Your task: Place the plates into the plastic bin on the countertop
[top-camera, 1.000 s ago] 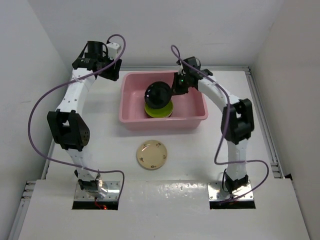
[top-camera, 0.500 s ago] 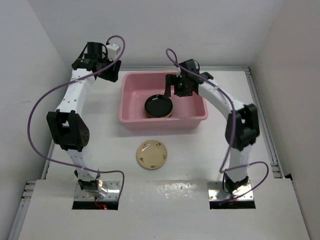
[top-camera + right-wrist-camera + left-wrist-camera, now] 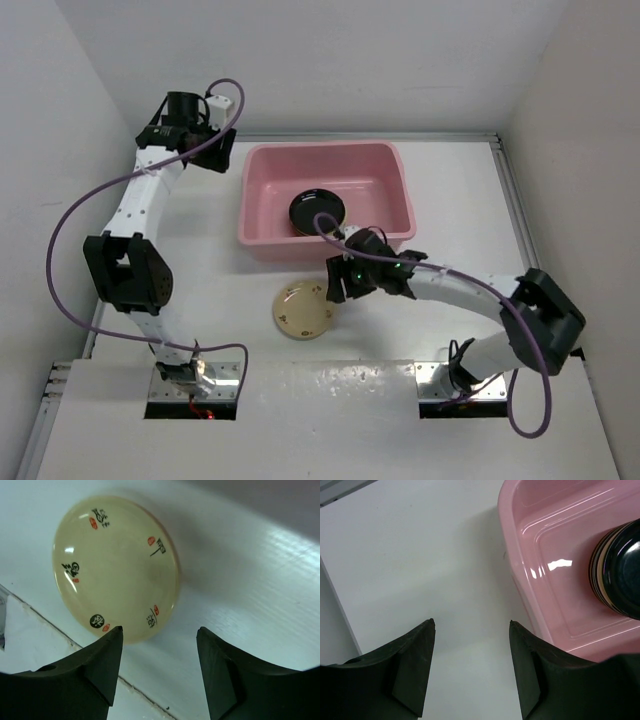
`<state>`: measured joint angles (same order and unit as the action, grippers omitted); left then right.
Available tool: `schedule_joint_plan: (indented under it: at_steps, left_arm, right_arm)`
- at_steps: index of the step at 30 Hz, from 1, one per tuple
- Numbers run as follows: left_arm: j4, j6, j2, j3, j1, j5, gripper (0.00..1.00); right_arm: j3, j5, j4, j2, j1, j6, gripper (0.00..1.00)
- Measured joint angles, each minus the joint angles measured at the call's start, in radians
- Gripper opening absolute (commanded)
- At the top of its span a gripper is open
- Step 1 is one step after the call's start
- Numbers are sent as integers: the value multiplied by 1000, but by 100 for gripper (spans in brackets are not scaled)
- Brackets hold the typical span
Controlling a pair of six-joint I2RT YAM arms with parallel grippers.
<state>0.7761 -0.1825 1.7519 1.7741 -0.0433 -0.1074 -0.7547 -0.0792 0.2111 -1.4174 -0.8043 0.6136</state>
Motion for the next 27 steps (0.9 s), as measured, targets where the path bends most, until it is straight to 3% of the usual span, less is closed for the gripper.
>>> schedule_joint_plan:
  at_steps: [6,15,22,27]
  left_arm:
    - [-2,6,-61,-50,34,-1,63]
    - [1,31,-89,-84,117,-44,63]
    - [1,34,-135,-98,130,-69,63]
    - [-1,34,-140,-108,139,-84,63]
  right_arm:
    - [63,23,-155,-94,-54,102,59]
    - [111,122,-408,-172,-90,154,48]
    - [126,163,-414,-171,-101,131,49]
    - [154,266,-257,-103,-142,119,50]
